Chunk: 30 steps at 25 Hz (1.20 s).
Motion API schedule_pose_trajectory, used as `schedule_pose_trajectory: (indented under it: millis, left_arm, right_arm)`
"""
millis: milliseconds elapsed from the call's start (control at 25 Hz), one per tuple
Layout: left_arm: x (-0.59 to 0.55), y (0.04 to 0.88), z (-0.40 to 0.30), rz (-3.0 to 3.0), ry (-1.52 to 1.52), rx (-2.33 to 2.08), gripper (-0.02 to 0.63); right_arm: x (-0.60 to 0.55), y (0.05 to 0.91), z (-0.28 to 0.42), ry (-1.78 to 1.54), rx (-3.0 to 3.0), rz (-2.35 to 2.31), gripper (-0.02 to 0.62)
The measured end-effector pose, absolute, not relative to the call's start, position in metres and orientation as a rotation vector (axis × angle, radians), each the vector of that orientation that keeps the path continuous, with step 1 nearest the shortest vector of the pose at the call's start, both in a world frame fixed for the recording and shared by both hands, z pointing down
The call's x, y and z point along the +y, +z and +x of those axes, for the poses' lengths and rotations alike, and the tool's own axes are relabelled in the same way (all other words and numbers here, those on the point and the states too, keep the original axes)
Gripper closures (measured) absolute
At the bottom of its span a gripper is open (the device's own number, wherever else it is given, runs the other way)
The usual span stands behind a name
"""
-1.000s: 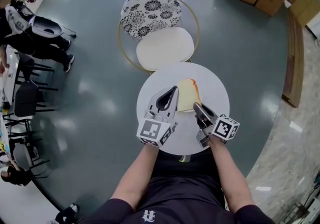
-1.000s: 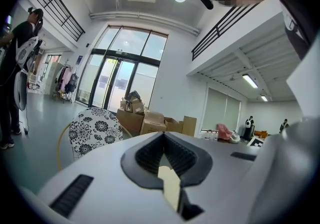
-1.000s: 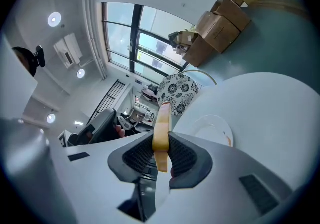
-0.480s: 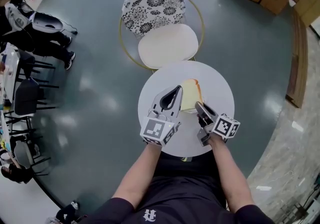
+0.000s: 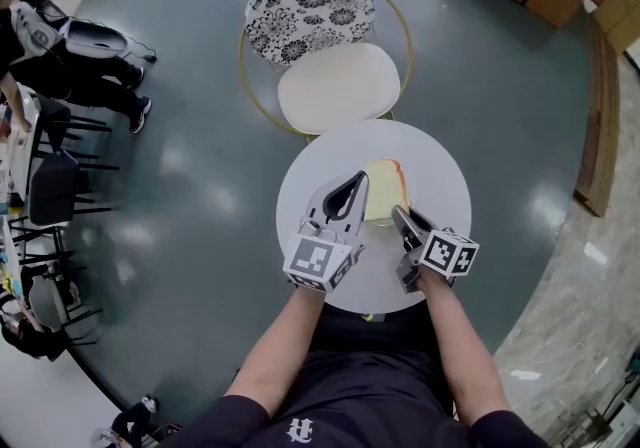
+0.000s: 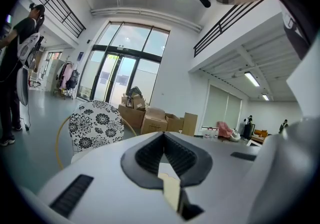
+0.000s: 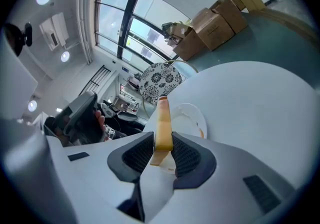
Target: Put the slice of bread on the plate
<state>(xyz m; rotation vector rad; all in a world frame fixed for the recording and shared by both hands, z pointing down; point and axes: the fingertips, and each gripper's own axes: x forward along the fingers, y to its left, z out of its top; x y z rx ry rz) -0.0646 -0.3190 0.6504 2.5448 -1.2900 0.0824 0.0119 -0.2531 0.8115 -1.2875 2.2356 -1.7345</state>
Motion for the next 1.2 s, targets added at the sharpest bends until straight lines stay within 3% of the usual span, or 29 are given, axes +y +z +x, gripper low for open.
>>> schedule_pose_trajectory:
  millis: [520,720,1200]
  left_arm:
    - [-0.320,0.652,-0.062,2.548,0.106,-1.296,0.600]
    - [-0.318,0.650,-0.061,2.552,0.105,-1.295,0.600]
    - [-0.294,0.611,-0.061,2.550,0.119,-1.273,0.600]
  right_arm:
    - [-0.248,0.832,0.022,-1.665,2.463,-1.649,0.457]
    - [-0.244,0.838,0.028,-1.658,2.464,-1.726,0.397]
    - [-0.240,0.768,0.024,-1.548,2.552,-1.589,0.397]
